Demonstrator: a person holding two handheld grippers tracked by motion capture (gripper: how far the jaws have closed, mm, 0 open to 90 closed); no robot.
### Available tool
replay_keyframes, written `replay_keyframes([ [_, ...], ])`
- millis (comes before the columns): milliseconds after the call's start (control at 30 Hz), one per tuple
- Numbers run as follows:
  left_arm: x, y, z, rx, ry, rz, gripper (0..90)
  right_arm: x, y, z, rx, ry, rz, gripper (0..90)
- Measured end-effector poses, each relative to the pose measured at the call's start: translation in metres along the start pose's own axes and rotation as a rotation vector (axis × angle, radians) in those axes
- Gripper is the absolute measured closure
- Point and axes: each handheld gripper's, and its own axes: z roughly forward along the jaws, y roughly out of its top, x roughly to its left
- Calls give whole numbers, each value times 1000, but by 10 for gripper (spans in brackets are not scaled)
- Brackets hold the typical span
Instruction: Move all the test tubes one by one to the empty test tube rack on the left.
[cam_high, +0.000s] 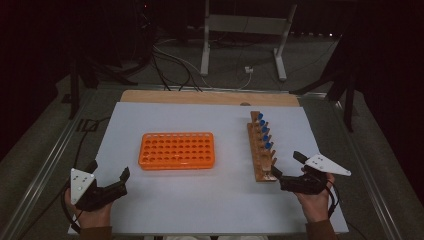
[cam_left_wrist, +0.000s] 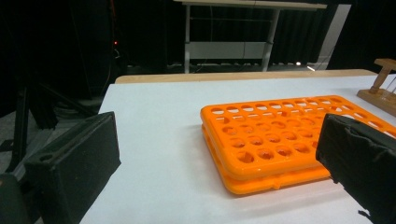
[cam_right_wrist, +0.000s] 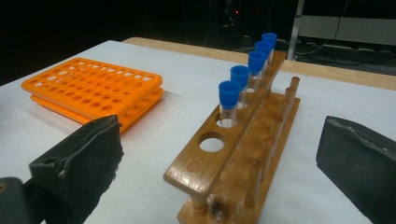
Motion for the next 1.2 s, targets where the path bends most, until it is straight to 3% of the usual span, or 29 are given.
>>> replay_keyframes([
  [200, 0, -2, 1, 1, 6, -14, 8, -2, 12, 9, 37, 7, -13, 58],
  [400, 3, -3, 1, 3, 9, -29, 7, -5, 24, 26, 79, -33, -31, 166],
  [600, 6, -6, 1, 7, 14, -48, 7, -9, 27, 45, 98, -36, -66, 471],
  [700, 6, -6, 0, 6, 14, -47, 8, -10, 24, 53, 119, -31, -76, 582],
  [1000, 6, -7, 0, 7, 15, -48, 8, -12, 19, 71, 169, -15, -52, 730],
  [1200, 3, -8, 1, 18, 14, -40, 7, -11, 14, 76, 173, -28, -49, 751],
])
